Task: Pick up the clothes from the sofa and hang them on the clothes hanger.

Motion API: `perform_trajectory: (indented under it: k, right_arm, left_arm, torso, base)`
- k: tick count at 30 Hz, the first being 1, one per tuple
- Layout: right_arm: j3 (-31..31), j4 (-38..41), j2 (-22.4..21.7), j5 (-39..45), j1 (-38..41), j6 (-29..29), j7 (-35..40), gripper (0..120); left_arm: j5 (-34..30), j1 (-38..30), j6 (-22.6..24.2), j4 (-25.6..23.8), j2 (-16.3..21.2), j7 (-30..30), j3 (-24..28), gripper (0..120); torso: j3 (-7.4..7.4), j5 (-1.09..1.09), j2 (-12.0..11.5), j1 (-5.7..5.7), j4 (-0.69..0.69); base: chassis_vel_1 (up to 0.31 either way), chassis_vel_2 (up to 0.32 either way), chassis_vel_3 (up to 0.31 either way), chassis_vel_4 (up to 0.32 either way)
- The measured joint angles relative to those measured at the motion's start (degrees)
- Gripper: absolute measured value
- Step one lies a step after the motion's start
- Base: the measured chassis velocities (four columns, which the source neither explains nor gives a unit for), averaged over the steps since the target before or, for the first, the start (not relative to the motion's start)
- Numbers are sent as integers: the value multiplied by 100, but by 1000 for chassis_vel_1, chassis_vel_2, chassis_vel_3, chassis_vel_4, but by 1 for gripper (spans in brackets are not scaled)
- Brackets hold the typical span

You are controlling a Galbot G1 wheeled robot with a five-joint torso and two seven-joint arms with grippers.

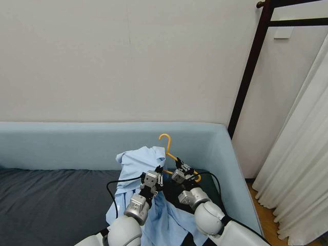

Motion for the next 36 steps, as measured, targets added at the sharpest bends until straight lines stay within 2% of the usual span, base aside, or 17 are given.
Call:
perform_trajectory:
  k: [3,6,7,10,12,16,17,20,22,23,24,27,28,30,32,33,36]
  right_arm:
    - [96,12,1,-74,-52,124,31,4]
    - [283,31,-47,-121,-72,461,70,4]
    - [283,31,-47,-121,-72,461,70,4]
    - [416,55,-48,-199,-88,599,99,4]
    - [450,40,-58,-223,-85,651,109,4]
    - [619,-91,-83,-479,-55,966,127,4]
    - [619,-91,-83,-479,-55,966,127,4]
    - [808,-198,-69,-855,-55,1343,212,4]
    - [971,-276,-25,-1261,-87,1694,329,4]
    - [971,-276,-25,-1261,-87,1694,329,4]
    - [1065,-303,-4,-1466,-111,1857,378,4]
    - [1365,-430,80,-2269,-201,2360,553,4]
    - [1365,-430,80,-2269,-201,2360,553,4]
    - [1516,-495,122,-2696,-238,2608,612,4]
    - [1529,-544,157,-2927,-196,2740,631,4]
    - [1529,-544,157,-2927,-196,2740,631,4]
    - [1339,-700,245,-3115,90,2884,663,4]
  left_arm:
    - [39,-25,126,73,-19,-170,0,0]
    - [13,7,550,-77,110,-445,0,15]
    - [13,7,550,-77,110,-445,0,15]
    - [96,166,696,-303,271,-486,-67,29]
    - [167,298,708,-405,344,-491,-179,33]
    - [452,1011,629,-885,596,-398,-850,54]
    - [452,1011,629,-885,596,-398,-850,54]
    - [534,1590,264,-1263,834,36,-1533,66]
    - [400,1806,-131,-1499,1133,463,-2015,73]
    - [400,1806,-131,-1499,1133,463,-2015,73]
    - [248,1810,-273,-1588,1318,631,-2190,79]
    - [-478,1346,-537,-1688,2015,1081,-2537,92]
    - [-478,1346,-537,-1688,2015,1081,-2537,92]
    - [-1087,815,-552,-1554,2444,1460,-2579,98]
    - [-1573,348,-549,-1365,2821,1919,-2560,100]
    - [-1573,348,-549,-1365,2821,1919,-2560,100]
    - [-2206,-263,-634,-933,3372,2872,-2457,100]
  torso:
    - [0,0,0,0,0]
    - [0,0,0,0,-1]
    - [0,0,0,0,-1]
    - [0,0,0,0,-1]
    - [0,0,0,0,-1]
    - [0,-1,0,0,0]
    - [0,-1,0,0,0]
    - [0,-2,0,0,1]
    - [0,-2,0,-1,2]
    - [0,-2,0,-1,2]
    - [0,-2,0,-1,2]
    - [0,0,1,-1,-1]
    - [0,0,1,-1,-1]
    - [0,-1,1,-1,-3]
    - [0,0,1,-1,-4]
    - [0,0,1,-1,-4]
    - [0,-2,1,0,-4]
  base:
    - [0,0,0,0]
    - [0,0,0,0]
    - [0,0,0,0]
    - [0,0,0,0]
    - [0,0,0,0]
    - [0,0,0,0]
    - [0,0,0,0]
    - [0,0,0,0]
    - [0,0,0,0]
    - [0,0,0,0]
    - [0,0,0,0]
    - [0,0,0,0]
    - [0,0,0,0]
    - [0,0,0,0]
    - [0,0,0,0]
    - [0,0,0,0]
    - [0,0,0,0]
